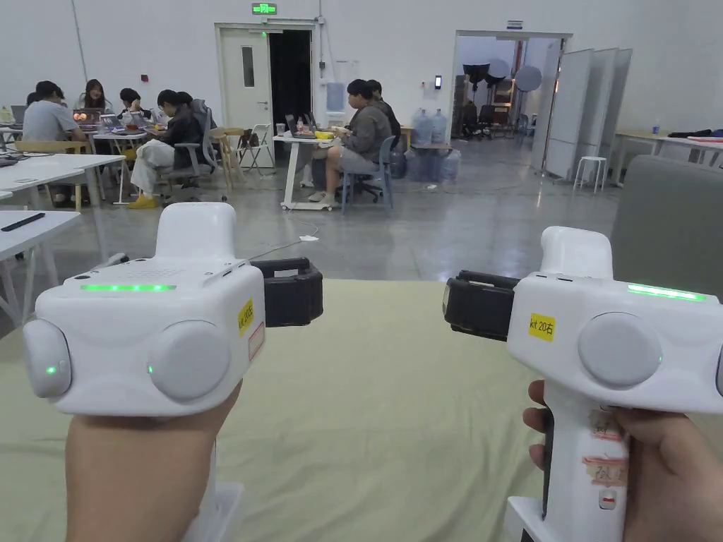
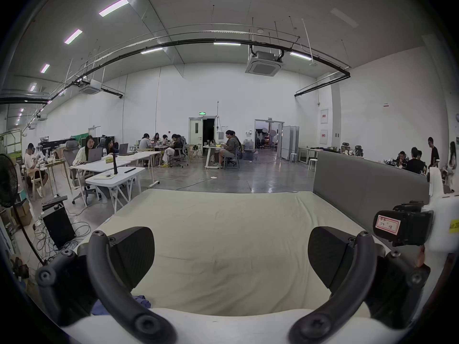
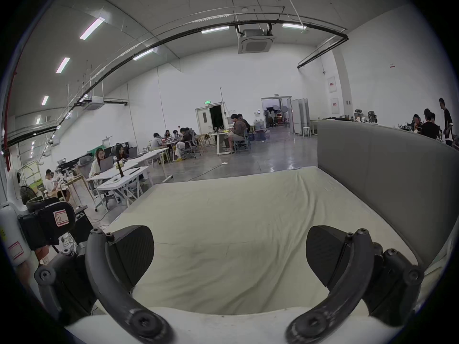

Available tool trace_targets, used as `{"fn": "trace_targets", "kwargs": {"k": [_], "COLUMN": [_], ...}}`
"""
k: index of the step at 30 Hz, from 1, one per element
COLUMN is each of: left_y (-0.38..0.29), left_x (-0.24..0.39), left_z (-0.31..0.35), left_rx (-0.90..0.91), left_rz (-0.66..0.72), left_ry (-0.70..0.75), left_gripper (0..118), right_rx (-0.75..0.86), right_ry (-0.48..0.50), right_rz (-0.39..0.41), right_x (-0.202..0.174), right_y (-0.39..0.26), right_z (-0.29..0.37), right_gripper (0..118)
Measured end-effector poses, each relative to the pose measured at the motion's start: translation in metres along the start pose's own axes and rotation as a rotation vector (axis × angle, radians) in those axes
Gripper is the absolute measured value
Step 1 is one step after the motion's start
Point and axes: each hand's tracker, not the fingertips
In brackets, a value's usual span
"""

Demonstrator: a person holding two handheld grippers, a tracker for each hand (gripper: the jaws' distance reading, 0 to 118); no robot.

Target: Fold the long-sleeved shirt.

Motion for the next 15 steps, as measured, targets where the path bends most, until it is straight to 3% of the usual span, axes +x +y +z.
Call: {"fn": "trace_targets", "kwargs": {"k": [15], "left_y": [-0.006], "left_x": [-0.002], "left_z": [-0.013], "left_rx": [-0.031], "left_rz": [-0.002], "left_ry": [0.001], "left_gripper": [118], "right_rx": [-0.027], "right_ry": [-0.003], "right_rz": [-0.009], "right_x": [0.004], "right_y": [-0.005], "right_z": [-0.011], "right_gripper": [118]}}
